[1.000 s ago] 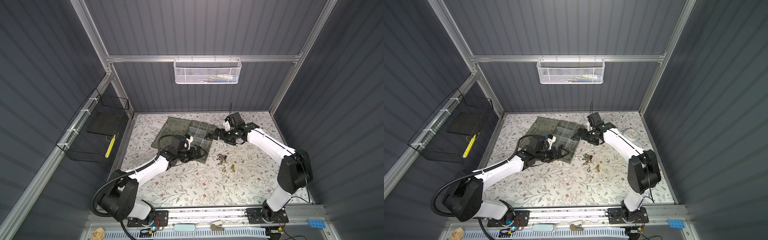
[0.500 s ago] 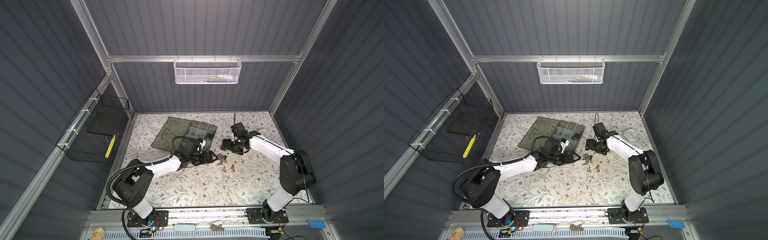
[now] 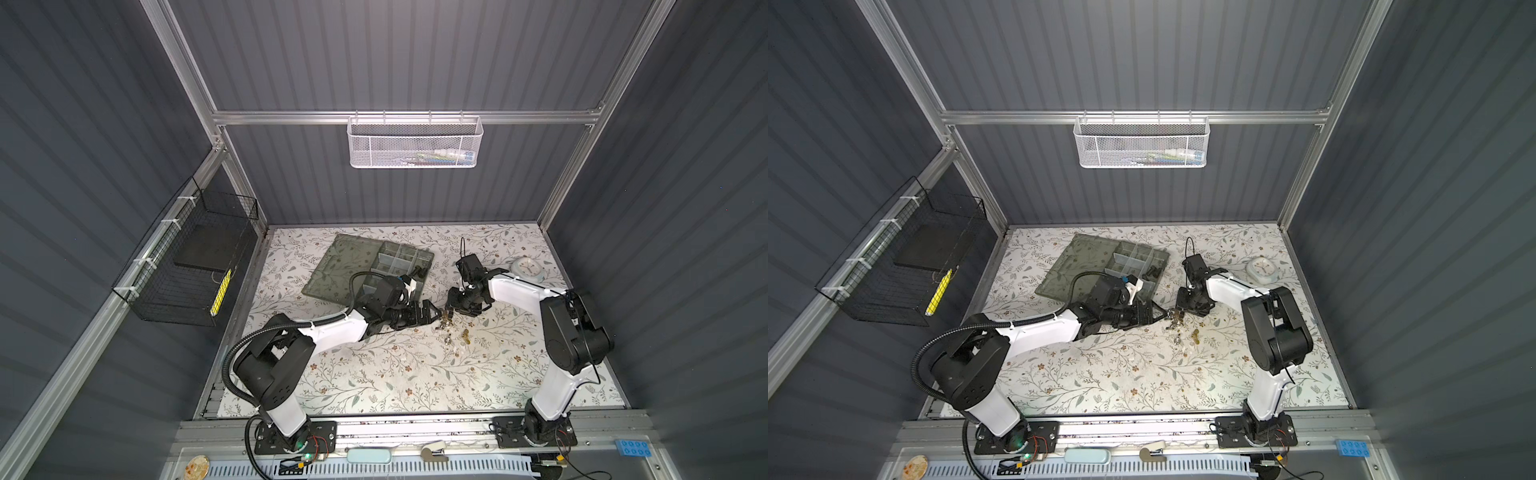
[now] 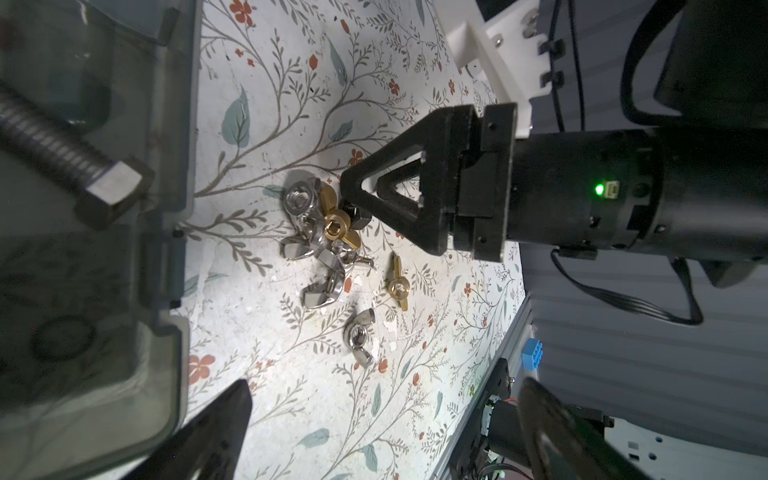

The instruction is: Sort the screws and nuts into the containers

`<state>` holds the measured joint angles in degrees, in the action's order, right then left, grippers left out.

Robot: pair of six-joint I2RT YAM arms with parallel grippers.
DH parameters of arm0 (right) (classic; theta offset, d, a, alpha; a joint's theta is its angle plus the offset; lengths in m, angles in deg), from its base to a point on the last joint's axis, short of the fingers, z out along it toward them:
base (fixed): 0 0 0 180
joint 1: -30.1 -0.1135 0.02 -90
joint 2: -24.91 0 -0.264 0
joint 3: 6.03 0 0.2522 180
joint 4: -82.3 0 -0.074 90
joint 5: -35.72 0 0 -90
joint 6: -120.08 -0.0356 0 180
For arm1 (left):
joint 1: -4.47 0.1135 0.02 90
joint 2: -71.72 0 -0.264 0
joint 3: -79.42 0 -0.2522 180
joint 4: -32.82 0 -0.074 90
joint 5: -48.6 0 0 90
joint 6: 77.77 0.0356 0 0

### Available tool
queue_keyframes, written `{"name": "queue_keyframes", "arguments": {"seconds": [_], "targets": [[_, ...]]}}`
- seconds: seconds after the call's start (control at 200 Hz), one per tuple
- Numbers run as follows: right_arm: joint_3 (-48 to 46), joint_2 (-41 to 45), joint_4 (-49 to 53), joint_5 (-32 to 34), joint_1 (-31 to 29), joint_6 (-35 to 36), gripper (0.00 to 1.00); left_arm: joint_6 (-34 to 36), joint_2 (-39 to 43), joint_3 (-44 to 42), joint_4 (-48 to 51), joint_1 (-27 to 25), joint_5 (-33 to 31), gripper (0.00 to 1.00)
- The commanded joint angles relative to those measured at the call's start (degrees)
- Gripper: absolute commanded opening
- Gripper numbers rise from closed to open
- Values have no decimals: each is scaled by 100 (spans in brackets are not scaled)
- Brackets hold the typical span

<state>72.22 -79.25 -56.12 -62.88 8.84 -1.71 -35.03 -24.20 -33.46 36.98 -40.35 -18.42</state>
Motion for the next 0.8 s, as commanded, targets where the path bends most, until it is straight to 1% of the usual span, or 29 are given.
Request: {"name": "queue_keyframes", "arguments": {"seconds": [0.0,0.33,0.595,0.795], "targets": [[-88,-92,-56,-20,7,-28,50,-72,-85,148,-77,-57,-47,100],[-307,-146,-193,-54,16,-27,36,-78,-119,149,-53,-71,-48,100],[-306,-96,-163,-54,8,-13,27,-70,-142,202,-15,-96,-50,100],[-280,28,-92,-41,8,-7,22,-72,-138,183,-8,-103,-78,100]]}}
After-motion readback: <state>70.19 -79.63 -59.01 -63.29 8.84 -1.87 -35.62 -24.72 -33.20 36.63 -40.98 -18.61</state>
